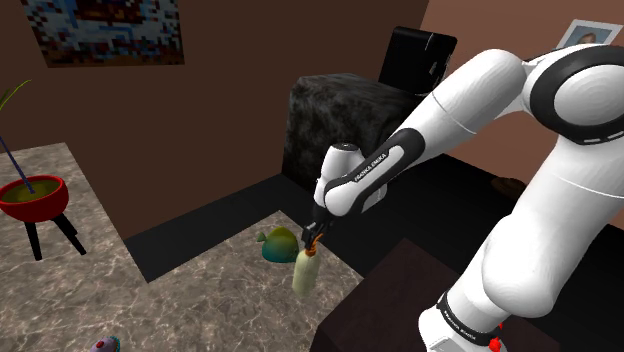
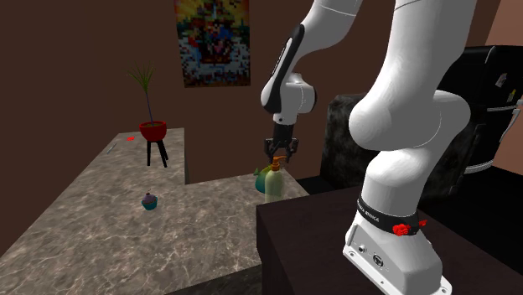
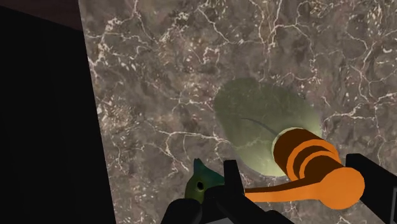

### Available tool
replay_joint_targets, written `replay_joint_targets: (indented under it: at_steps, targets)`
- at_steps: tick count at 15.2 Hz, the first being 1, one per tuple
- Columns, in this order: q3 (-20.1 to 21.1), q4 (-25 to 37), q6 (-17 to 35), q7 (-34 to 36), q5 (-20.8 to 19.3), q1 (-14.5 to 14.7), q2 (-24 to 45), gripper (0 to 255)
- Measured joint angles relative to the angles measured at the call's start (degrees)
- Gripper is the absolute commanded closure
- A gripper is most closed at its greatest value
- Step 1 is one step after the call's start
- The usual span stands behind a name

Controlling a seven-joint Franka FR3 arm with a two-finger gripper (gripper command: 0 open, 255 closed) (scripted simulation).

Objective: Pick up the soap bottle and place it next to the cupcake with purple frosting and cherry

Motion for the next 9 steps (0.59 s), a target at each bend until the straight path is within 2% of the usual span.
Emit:
replay_joint_targets:
  at_steps: [9]
  targets:
    - [-0.2,0.3,-7.9,1.1,-0.7,-0.2,-7.6,255]
